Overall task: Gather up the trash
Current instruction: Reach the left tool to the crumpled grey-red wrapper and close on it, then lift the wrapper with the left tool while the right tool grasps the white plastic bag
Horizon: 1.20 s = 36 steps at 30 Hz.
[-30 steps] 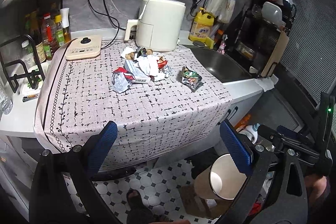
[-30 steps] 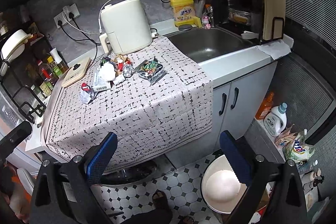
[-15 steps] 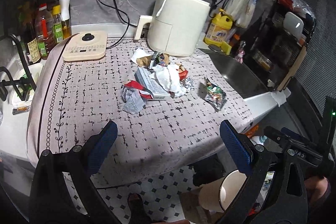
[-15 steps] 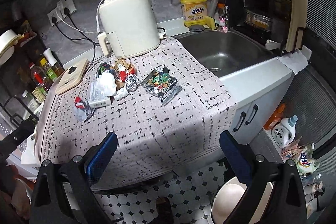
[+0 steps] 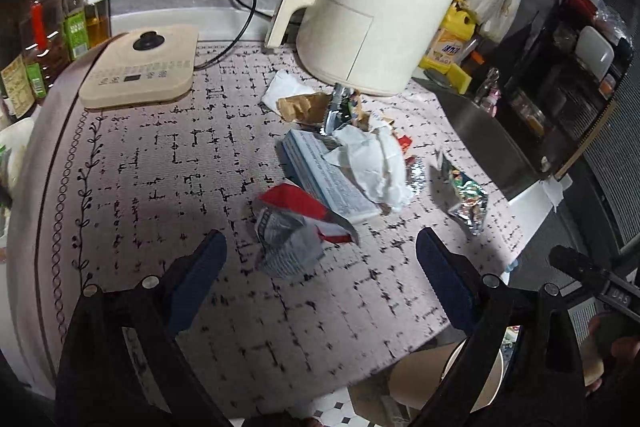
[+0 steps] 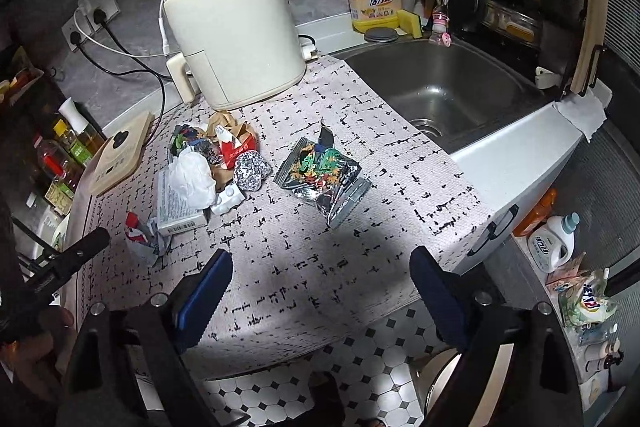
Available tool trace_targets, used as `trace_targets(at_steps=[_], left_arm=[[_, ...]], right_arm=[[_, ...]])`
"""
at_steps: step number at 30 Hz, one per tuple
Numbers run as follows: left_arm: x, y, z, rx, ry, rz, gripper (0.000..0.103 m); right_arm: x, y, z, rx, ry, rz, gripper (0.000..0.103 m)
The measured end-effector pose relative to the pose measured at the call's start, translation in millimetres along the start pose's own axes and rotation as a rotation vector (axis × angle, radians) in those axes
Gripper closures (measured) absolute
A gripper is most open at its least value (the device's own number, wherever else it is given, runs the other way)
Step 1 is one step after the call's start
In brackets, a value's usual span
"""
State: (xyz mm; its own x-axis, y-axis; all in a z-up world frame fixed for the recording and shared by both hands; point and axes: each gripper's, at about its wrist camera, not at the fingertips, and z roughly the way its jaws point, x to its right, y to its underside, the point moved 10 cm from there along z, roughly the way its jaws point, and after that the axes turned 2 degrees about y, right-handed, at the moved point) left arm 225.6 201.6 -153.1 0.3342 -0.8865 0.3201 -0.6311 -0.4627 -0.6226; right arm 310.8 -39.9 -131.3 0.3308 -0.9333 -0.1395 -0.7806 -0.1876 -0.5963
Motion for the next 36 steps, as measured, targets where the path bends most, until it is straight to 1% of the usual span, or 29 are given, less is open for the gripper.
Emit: trace_targets(at_steps=[3, 7, 8, 9, 10, 11, 12, 13, 15, 16, 21, 24, 31, 32, 33, 34, 35, 36], left_arm=[[-8.4, -1.8, 19.3, -0.035, 0.021, -0.005, 0.008], [-11.3, 0.2, 37.7, -0.081, 0.077, 0.001, 0.009], [-11.3, 0.3, 40.6, -0.086, 0.091, 0.002, 0.010], [-11.8, 0.7, 43.0, -0.091, 0.101, 0.005, 0.017], [-13.0, 2.1, 45.7, -0.102, 0.105, 0.007, 0.028], [-14.3, 4.0, 48.7, -0.117, 0.113, 0.006, 0.036], [-15.6, 5.5, 50.5, -0.129, 0.122, 0.004, 0.050], [-17.3, 6.4, 51.2, -0.136, 0.128, 0.001, 0.056], [-21.5, 4.8, 47.3, -0.127, 0.135, 0.000, 0.064], [-24.4, 3.1, 43.9, -0.120, 0.139, 0.001, 0.067], [-50.3, -10.2, 21.3, -0.062, 0.116, -0.029, 0.070], [-69.3, -15.1, 11.2, -0.035, 0.085, -0.054, 0.070], [-111.5, -21.0, -13.9, 0.010, 0.008, -0.114, 0.071], [-116.3, -20.9, -17.2, 0.017, 0.002, -0.123, 0.071], [-120.5, -20.0, -20.3, 0.023, -0.004, -0.133, 0.071], [-125.1, -18.8, -23.6, 0.029, -0.009, -0.146, 0.071], [-128.4, -17.9, -25.6, 0.034, -0.015, -0.156, 0.071], [-131.7, -16.3, -27.9, 0.037, -0.022, -0.167, 0.071]], right_arm=[[-6.4, -2.7, 11.0, -0.026, 0.000, 0.018, 0.021], [-17.9, -6.5, 22.5, -0.045, 0.003, 0.027, 0.022], [-22.2, -7.6, 25.2, -0.049, -0.003, 0.024, 0.024], [-28.3, -9.2, 28.4, -0.053, -0.011, 0.017, 0.027], [-36.0, -11.1, 32.5, -0.058, -0.019, 0.006, 0.028], [-43.9, -13.2, 36.5, -0.061, -0.028, -0.006, 0.031], [-52.3, -15.6, 40.6, -0.062, -0.039, -0.019, 0.034], [-60.0, -17.4, 44.1, -0.066, -0.046, -0.030, 0.036], [-78.7, -21.8, 51.8, -0.074, -0.075, -0.050, 0.041], [-88.5, -23.6, 54.9, -0.075, -0.093, -0.061, 0.042], [-130.2, -29.4, 75.4, -0.098, -0.148, -0.117, 0.045], [-149.6, -35.3, 89.4, -0.103, -0.162, -0.148, 0.045], [-183.9, -43.0, 128.1, -0.133, -0.167, -0.224, 0.045], [-187.4, -42.8, 133.0, -0.139, -0.160, -0.239, 0.047], [-190.1, -42.3, 137.1, -0.144, -0.147, -0.256, 0.057], [-192.1, -41.0, 139.6, -0.148, -0.138, -0.269, 0.065], [-193.9, -39.7, 141.6, -0.157, -0.138, -0.278, 0.079], [-196.9, -38.2, 143.1, -0.169, -0.145, -0.289, 0.089]])
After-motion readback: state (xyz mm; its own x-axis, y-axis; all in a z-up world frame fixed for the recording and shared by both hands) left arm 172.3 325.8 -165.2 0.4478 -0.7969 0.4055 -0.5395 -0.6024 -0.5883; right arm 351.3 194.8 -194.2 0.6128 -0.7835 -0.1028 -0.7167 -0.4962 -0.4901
